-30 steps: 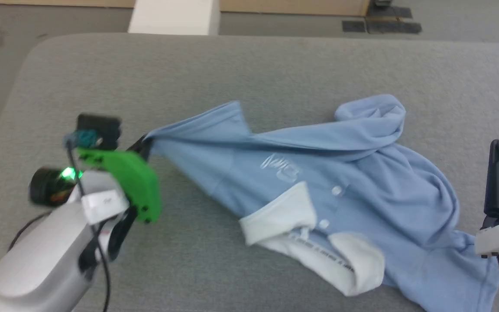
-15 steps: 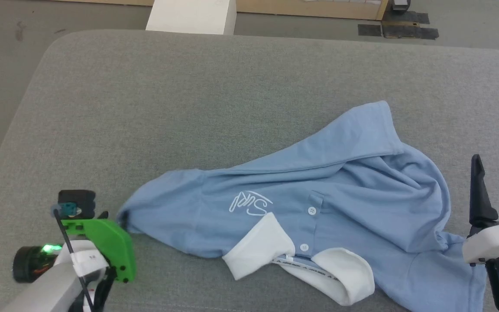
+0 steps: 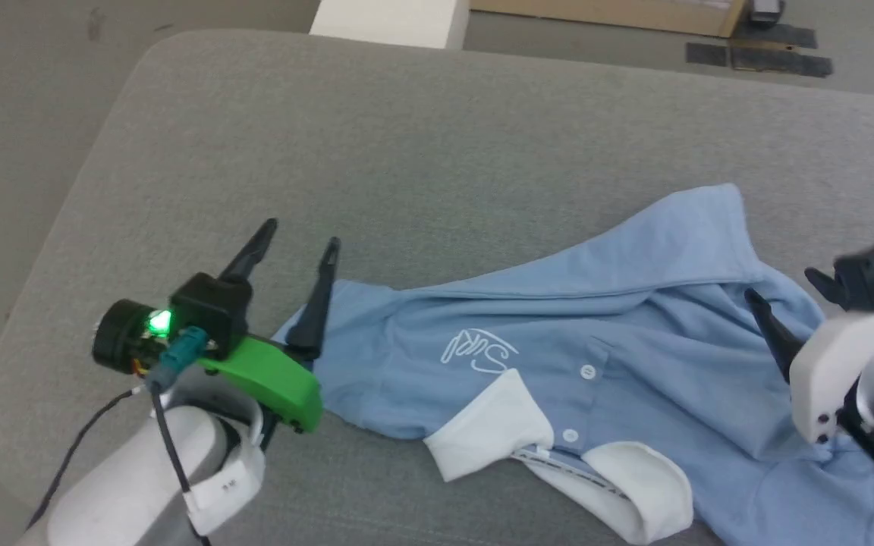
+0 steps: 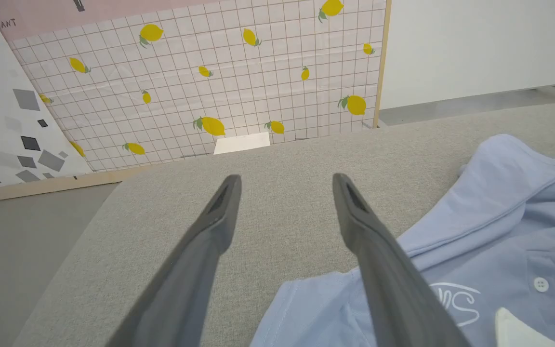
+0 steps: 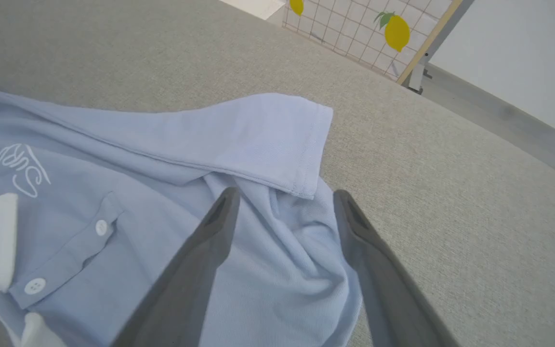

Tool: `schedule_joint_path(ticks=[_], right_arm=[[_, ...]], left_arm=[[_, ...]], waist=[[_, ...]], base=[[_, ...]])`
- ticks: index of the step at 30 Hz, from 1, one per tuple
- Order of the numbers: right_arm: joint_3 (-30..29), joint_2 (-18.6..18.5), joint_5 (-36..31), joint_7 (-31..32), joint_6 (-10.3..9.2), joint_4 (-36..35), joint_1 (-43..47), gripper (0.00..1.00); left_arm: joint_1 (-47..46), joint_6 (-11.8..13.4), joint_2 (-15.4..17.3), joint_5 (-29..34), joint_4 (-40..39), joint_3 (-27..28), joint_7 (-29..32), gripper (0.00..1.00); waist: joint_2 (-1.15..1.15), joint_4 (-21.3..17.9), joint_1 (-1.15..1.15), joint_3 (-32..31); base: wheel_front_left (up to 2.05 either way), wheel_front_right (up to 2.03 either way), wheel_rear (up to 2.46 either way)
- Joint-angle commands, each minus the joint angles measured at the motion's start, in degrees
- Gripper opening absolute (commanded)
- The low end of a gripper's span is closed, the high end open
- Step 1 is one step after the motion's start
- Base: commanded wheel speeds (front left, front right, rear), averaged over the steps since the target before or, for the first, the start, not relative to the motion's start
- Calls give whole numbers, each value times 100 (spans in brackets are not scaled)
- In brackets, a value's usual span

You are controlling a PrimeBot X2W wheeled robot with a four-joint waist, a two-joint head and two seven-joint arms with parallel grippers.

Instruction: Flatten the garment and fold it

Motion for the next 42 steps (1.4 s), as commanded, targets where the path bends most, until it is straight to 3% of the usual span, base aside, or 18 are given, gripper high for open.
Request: schedule_joint_path(ticks=[1, 5, 9, 14, 20, 21, 22, 23, 33, 42], right_arm=[[157, -188, 173, 284, -10, 71, -248, 100], [707, -872, 604, 1283, -10, 422, -789, 100], [1183, -1327, 871, 1922, -10, 829, -1270, 100], [1499, -1559, 1077, 2252, -10, 1332, -1706, 100], [1563, -1664, 1120, 2223, -10, 1832, -1779, 100], [1556, -1663, 1118, 2195, -10, 1910, -1742, 91], [1539, -1653, 1119, 2173, -10, 1967, -1710, 36], [1525, -1646, 1110, 2130, -10, 2002, -1677, 0], [980, -1782, 407, 482, -10, 2070, -2343, 0], [2052, -2663, 245, -286, -10, 2470, -4007, 0]], left_arm=[[-80, 9, -64, 84, -65, -47, -57, 100], [-41, 93, -219, 187, -191, -201, -45, 100], [86, 188, -416, 17, -138, -227, 29, 100], [70, 190, -538, 66, -80, -331, 10, 100], [-13, 187, -657, 86, -4, -358, -42, 100], [-24, 188, -666, 84, 16, -358, -44, 100], [-32, 186, -670, 84, 30, -358, -49, 100], [-38, 187, -673, 82, 45, -354, -56, 100], [-90, 160, -693, 32, 109, -354, -47, 100], [-265, 140, -761, 66, -56, -324, -119, 100]], waist=[[0, 272, 0, 230], [0, 582, 0, 480], [0, 853, 0, 712], [0, 1153, 0, 929], [0, 1380, 0, 1128], [0, 1393, 0, 1143], [0, 1398, 0, 1151], [0, 1398, 0, 1157], [0, 1312, 0, 1033], [0, 1584, 0, 1475]], base=[[0, 0, 0], [0, 0, 0], [0, 0, 0], [0, 0, 0], [0, 0, 0], [0, 0, 0], [0, 0, 0], [0, 0, 0], [0, 0, 0], [0, 0, 0]])
